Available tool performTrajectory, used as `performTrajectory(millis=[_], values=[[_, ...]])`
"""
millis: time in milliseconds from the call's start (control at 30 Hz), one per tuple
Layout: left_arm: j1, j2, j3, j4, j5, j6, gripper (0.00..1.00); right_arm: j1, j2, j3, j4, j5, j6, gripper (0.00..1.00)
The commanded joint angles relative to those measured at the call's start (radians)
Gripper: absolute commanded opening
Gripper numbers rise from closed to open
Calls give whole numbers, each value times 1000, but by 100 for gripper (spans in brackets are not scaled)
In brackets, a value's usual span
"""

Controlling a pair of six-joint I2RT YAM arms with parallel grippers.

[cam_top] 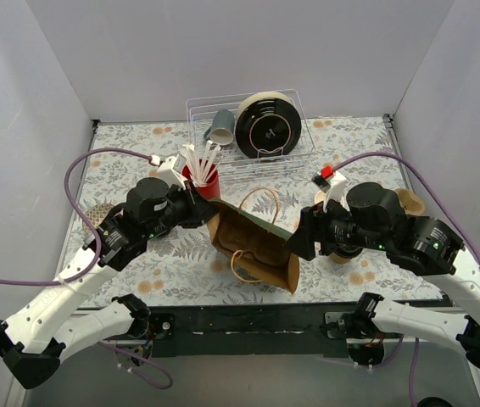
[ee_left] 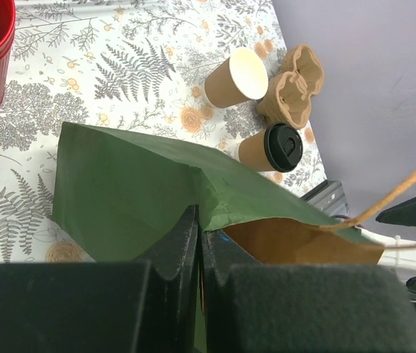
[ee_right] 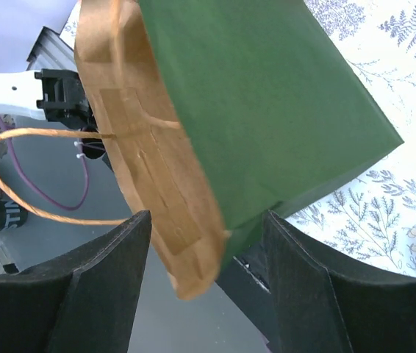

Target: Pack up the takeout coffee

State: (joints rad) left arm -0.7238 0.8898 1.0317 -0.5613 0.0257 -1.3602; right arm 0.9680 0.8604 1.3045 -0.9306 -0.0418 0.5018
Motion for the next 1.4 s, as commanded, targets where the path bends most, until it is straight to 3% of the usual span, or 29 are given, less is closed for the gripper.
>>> performTrajectory(millis=[0, 133, 200, 333, 433, 533, 600, 667, 767, 867, 900, 1100, 1367], values=[[-5, -6, -1, 40, -13, 39, 0, 0, 0, 10, 78, -7, -11, 69], [-3, -2, -9, 44, -13, 38, 0, 0, 23, 15, 78, -14, -14, 69], [-3, 21, 2, 32, -15, 23, 0, -2, 41, 92, 47, 26, -5, 69], [-3, 89, 77, -95, -81, -40, 0, 0, 169, 348, -63, 390, 70, 68], [-3, 122, 128, -167, -69, -66, 0, 0, 293, 487, -170, 557, 49, 68], [-3, 165, 160, -263, -63, -92, 0, -32, 408, 500, -328, 700, 76, 69], [-2, 185, 192, -320, -70, -114, 0, -175, 428, 452, -337, 635, 90, 68], [-2, 207, 212, -380, -60, -131, 0, -332, 404, 347, -236, 538, 63, 68], [-2, 199, 231, -425, -66, -131, 0, -420, 350, 271, -201, 470, 52, 68], [3, 201, 251, -462, -76, -105, 0, -468, 348, 222, -276, 452, 29, 74], [6, 215, 273, -475, -76, -99, 0, -482, 341, 135, -287, 397, 17, 77], [15, 253, 369, -549, -113, -67, 0, -509, 179, -152, -243, 322, 136, 80], [58, 273, 373, -523, -67, -33, 0, -525, 121, -257, -217, 388, 277, 85]])
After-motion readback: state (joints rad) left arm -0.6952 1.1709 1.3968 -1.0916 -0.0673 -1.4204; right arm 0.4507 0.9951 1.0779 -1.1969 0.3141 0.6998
